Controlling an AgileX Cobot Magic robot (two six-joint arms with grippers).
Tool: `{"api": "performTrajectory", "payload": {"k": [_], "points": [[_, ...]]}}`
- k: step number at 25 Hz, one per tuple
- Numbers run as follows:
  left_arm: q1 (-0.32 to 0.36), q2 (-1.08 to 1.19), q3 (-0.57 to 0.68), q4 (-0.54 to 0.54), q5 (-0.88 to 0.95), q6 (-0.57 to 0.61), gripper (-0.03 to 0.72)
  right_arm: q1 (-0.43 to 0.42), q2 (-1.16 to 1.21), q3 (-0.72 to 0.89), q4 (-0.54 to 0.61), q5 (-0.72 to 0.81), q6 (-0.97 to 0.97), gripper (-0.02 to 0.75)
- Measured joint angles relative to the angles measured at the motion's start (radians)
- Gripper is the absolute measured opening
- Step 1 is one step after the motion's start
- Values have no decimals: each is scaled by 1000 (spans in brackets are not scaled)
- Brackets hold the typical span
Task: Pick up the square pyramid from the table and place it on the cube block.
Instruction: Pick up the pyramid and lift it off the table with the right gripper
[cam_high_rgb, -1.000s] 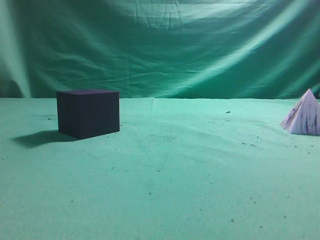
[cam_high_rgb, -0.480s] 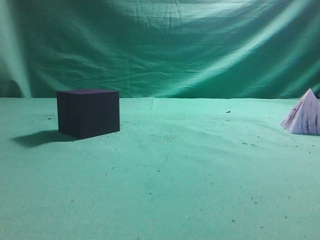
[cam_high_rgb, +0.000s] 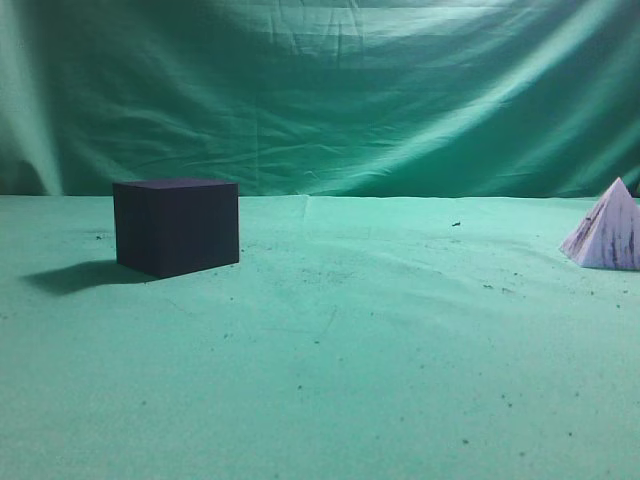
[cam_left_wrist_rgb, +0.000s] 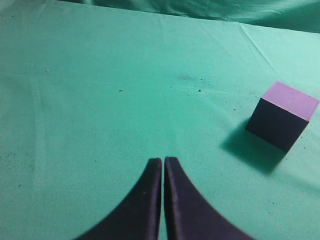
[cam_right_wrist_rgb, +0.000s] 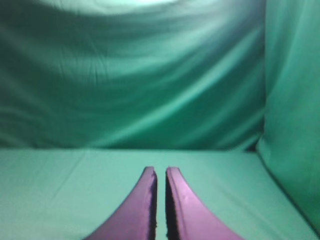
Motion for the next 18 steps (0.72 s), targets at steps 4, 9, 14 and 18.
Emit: {"api": "performTrajectory", "payload": {"k": [4,9,14,18], "points": [[0,0,0,0,0,0,0,0,203,-131,0,186,-4,47],[0,0,0,0,0,0,0,0,518,-309,-2,533,-8,47],[0,0,0,0,0,0,0,26,815,-454,-28,743,0,0],[0,0,0,0,0,0,0,145,978,-515,-111,751,44,0]]}}
